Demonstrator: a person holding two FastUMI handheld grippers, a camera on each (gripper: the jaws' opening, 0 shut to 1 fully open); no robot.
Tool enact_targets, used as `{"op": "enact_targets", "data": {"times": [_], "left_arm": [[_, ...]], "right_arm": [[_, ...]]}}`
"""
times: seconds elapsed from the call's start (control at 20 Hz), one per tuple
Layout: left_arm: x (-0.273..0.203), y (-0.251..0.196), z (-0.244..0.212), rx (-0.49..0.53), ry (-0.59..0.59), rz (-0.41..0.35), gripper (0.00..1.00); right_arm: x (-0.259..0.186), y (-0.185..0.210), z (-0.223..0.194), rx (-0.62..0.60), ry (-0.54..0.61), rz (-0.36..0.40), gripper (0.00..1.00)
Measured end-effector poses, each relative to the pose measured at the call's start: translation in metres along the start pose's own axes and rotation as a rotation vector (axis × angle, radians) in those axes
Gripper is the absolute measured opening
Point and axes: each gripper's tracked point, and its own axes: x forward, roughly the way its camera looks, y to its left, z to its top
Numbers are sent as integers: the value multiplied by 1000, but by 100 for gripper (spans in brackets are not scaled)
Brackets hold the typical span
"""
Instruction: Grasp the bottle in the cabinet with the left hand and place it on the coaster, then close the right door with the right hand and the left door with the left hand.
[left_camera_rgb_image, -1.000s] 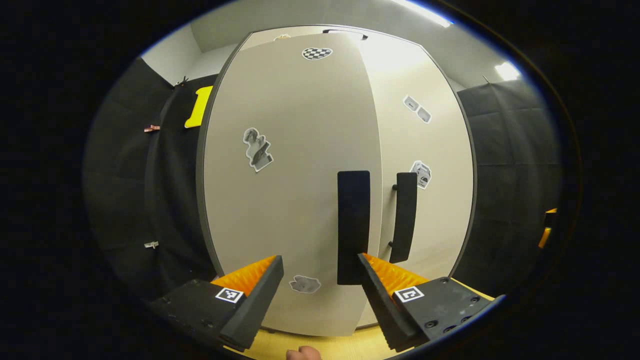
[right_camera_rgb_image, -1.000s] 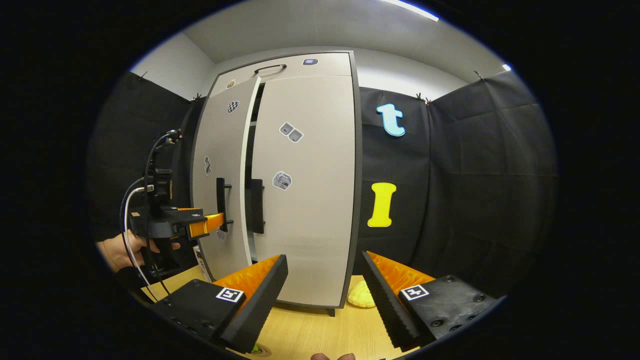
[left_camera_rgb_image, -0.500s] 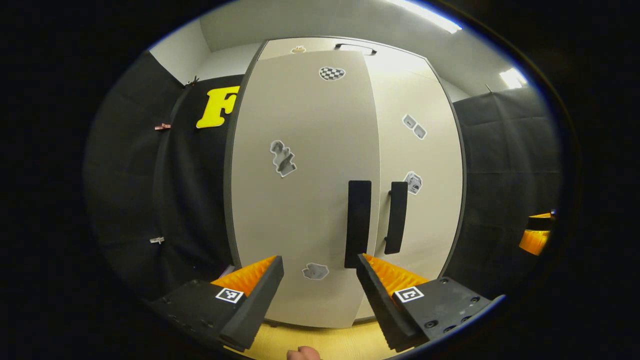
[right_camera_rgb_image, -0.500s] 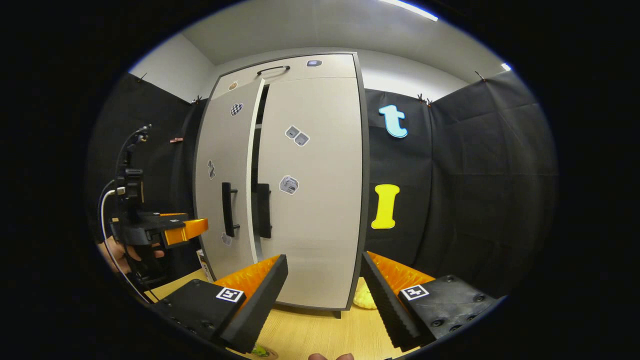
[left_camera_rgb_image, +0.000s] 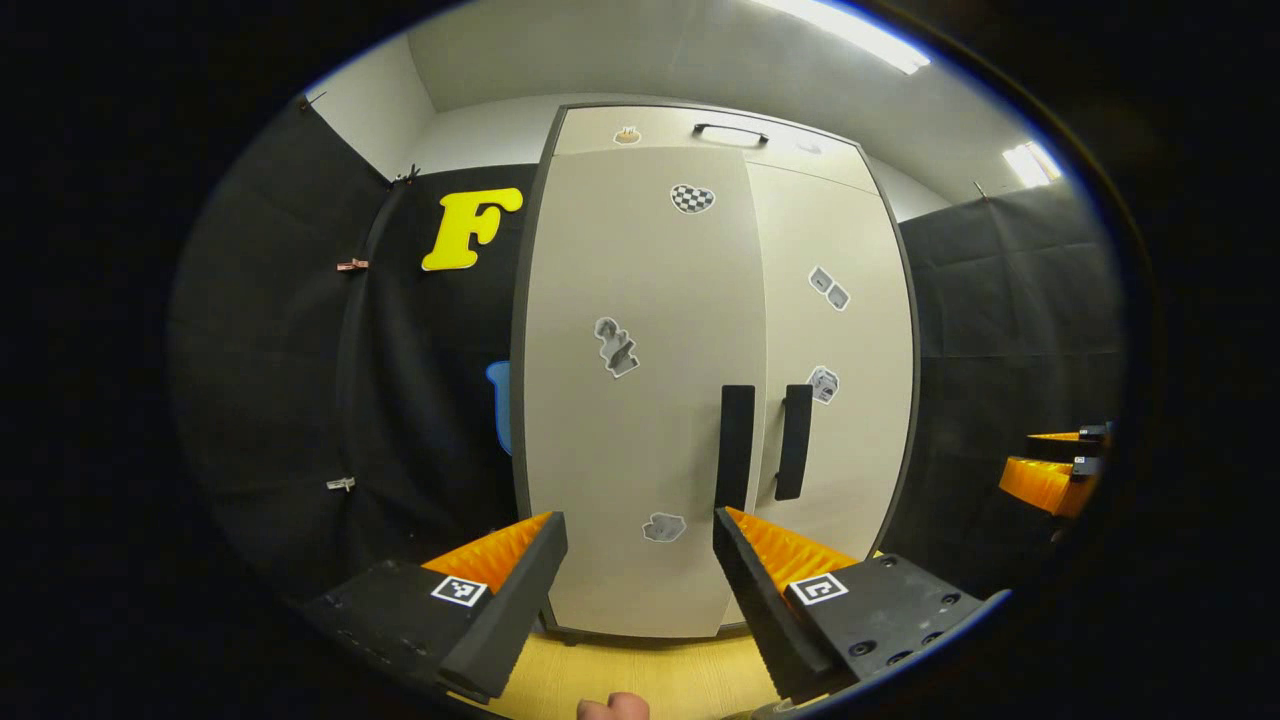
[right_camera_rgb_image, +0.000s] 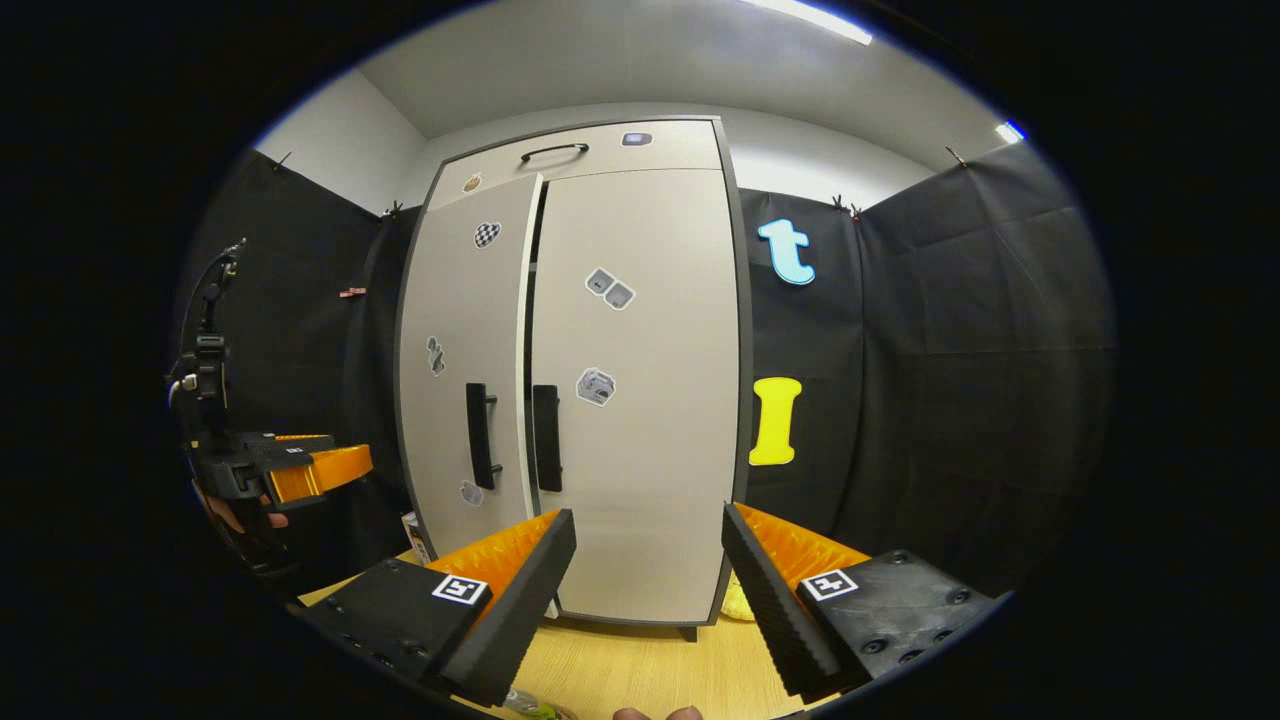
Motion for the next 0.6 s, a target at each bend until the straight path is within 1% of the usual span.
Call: {"op": "enact_targets", "data": {"times": [0.25, 0.6], "left_arm": [[-29, 13, -1, -8, -1, 25, 94], [-53, 11, 0, -4, -10, 14, 94]], "right_arm": [[-7, 9, 0, 7, -6, -14, 98], [-15, 21, 5, 9, -22, -24, 98]]}}
